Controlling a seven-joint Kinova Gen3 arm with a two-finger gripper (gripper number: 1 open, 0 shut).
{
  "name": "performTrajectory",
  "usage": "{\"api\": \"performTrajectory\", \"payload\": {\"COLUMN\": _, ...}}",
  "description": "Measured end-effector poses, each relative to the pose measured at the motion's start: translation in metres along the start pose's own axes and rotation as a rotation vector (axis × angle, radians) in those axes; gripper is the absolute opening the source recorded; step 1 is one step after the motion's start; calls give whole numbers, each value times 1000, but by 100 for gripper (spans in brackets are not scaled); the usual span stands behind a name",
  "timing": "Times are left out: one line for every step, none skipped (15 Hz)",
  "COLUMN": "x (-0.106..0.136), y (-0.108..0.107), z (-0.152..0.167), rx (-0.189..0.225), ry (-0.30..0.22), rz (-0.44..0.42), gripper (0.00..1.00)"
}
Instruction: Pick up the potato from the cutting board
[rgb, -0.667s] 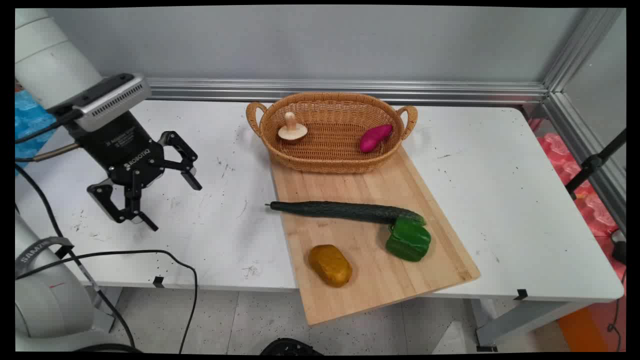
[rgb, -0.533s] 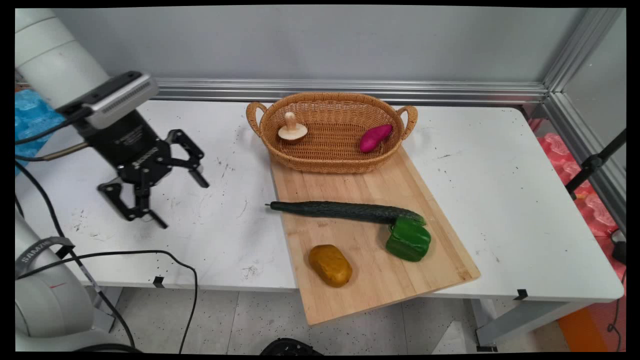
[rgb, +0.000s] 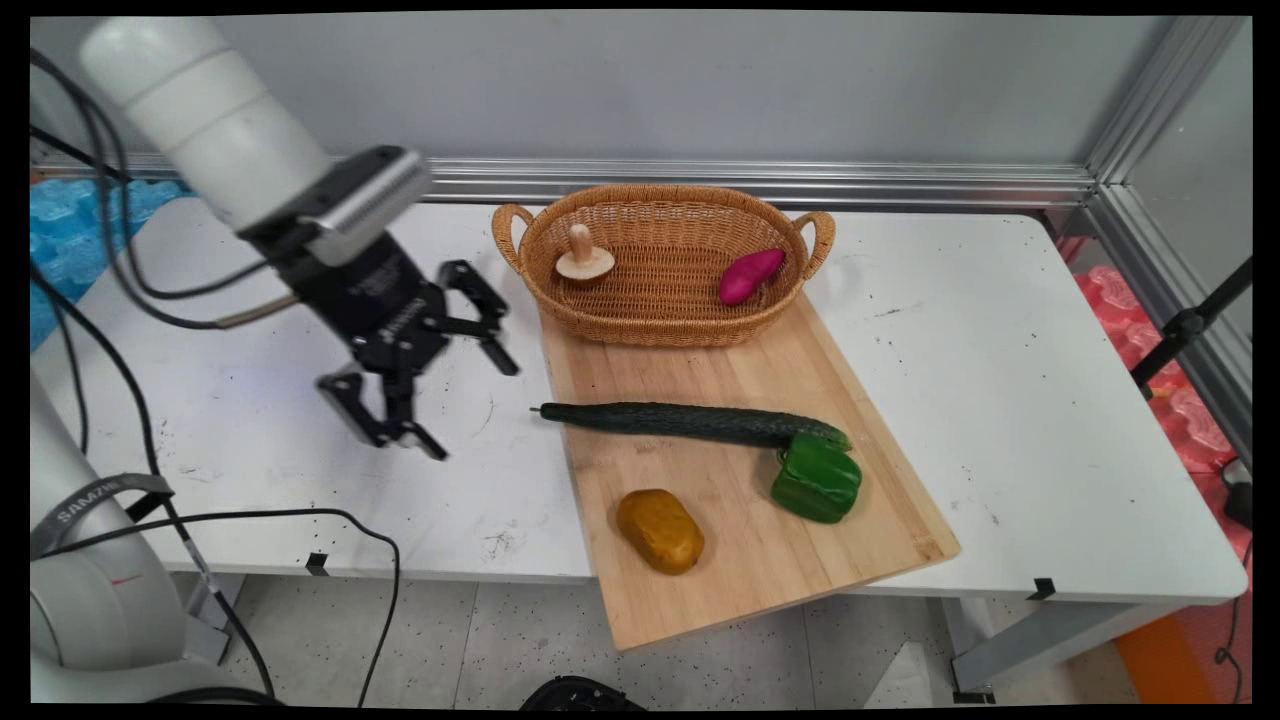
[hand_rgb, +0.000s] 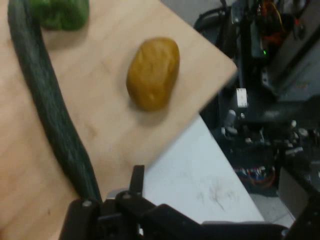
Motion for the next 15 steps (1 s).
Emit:
{"api": "performTrajectory", "payload": {"x": 8, "y": -3, "z": 9, "rx": -1, "ry": 4, "rz": 5, "gripper": 100}}
{"api": "performTrajectory", "payload": {"x": 15, "y": -7, "z": 20, "rx": -2, "ry": 5, "rz": 7, "gripper": 100}}
{"api": "performTrajectory", "payload": {"x": 21, "y": -10, "z": 28, "rx": -1, "ry": 4, "rz": 7, "gripper": 100}}
{"api": "performTrajectory", "payload": {"x": 24, "y": -12, "z": 34, "rx": 0, "ry": 3, "rz": 5, "gripper": 100}}
{"api": "performTrajectory", "payload": {"x": 29, "y": -15, "z": 43, "rx": 1, "ry": 1, "rz": 3, "gripper": 100}}
{"api": "performTrajectory", "payload": {"x": 34, "y": -19, "z": 54, "rx": 1, "ry": -3, "rz": 1, "gripper": 100}}
{"api": "performTrajectory", "payload": {"x": 38, "y": -22, "z": 64, "rx": 0, "ry": -8, "rz": 2, "gripper": 100}}
{"api": "performTrajectory", "payload": {"x": 42, "y": -25, "z": 74, "rx": -3, "ry": -15, "rz": 5, "gripper": 100}}
{"api": "performTrajectory", "payload": {"x": 45, "y": -28, "z": 83, "rx": -6, "ry": -22, "rz": 11, "gripper": 100}}
{"api": "performTrajectory", "payload": {"x": 48, "y": -31, "z": 94, "rx": -12, "ry": -31, "rz": 20, "gripper": 100}}
{"api": "performTrajectory", "payload": {"x": 51, "y": -33, "z": 103, "rx": -16, "ry": -39, "rz": 27, "gripper": 100}}
{"api": "performTrajectory", "payload": {"x": 53, "y": -36, "z": 113, "rx": -21, "ry": -49, "rz": 34, "gripper": 100}}
{"api": "performTrajectory", "payload": {"x": 55, "y": -38, "z": 122, "rx": -27, "ry": -59, "rz": 42, "gripper": 100}}
{"api": "performTrajectory", "payload": {"x": 56, "y": -40, "z": 130, "rx": -31, "ry": -66, "rz": 48, "gripper": 100}}
{"api": "performTrajectory", "payload": {"x": 58, "y": -43, "z": 139, "rx": -37, "ry": -75, "rz": 55, "gripper": 100}}
